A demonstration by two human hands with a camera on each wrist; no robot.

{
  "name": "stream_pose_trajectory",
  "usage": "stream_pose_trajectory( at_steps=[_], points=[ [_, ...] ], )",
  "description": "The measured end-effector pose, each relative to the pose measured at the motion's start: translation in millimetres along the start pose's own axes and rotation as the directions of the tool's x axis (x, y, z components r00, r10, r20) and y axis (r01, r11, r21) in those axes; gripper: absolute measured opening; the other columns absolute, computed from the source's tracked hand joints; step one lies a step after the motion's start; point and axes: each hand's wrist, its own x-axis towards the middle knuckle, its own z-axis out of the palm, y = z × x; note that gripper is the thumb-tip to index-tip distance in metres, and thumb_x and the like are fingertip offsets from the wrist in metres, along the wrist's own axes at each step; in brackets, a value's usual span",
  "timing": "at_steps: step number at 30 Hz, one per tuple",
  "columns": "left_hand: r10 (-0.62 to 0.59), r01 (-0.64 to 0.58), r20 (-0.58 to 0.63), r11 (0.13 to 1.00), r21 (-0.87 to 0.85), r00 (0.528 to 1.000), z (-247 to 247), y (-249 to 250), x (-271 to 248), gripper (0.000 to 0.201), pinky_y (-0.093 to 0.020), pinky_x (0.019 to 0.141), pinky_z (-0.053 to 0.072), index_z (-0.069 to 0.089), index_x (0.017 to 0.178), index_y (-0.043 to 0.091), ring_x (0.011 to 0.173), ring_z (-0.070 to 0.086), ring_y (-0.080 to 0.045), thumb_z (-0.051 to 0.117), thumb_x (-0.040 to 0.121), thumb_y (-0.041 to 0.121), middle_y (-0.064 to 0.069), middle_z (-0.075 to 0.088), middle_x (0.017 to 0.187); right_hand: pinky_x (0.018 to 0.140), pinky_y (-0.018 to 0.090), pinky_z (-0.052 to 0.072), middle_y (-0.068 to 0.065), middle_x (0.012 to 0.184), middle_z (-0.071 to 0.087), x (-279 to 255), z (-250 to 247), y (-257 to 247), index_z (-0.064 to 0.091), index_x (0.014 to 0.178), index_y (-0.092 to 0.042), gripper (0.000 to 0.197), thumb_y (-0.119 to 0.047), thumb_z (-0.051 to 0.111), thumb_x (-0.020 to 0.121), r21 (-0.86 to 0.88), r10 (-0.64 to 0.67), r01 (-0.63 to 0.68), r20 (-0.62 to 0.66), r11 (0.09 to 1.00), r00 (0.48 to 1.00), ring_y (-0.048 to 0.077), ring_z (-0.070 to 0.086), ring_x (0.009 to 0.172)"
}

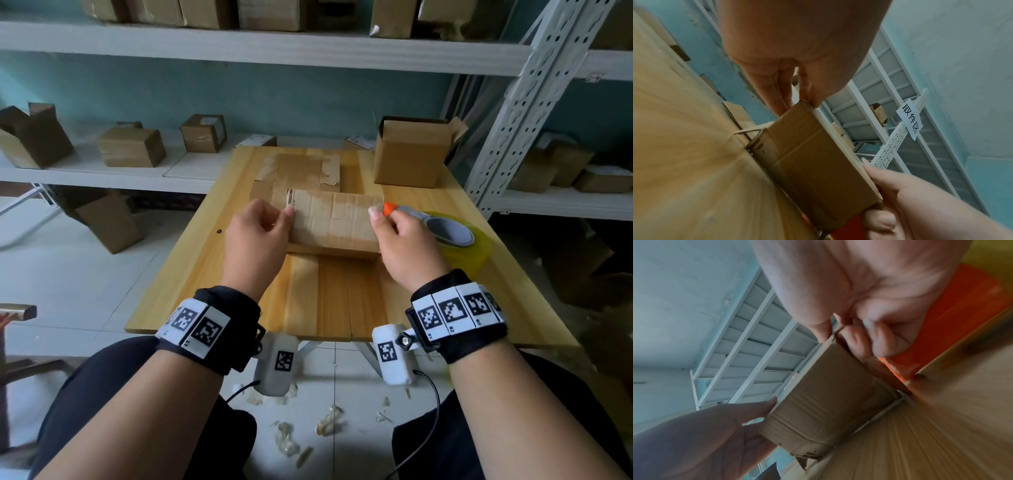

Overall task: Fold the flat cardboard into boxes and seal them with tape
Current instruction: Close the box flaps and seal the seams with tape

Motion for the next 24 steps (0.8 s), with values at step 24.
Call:
stream_pose_trajectory(
  at_steps=[24],
  points=[
    [0.094,-0.102,0.094,0.992,0.075,0.991,-14,14,-4,0.055,-0.025,0.052,0.031,0.053,0.071,0.017,0.053,0.04,-0.006,0.042,0.111,0.052,0.004,0.046,0.061,0.056,0.039,0.034,-0.006,0.059,0.034,-9,-5,-15,0.038,0.068,-0.014,0.05,-0.037,0.044,0.112,0.122,-0.268,0.278,-0.093,0.953,0.959,0.014,0.035,0.056]
  ],
)
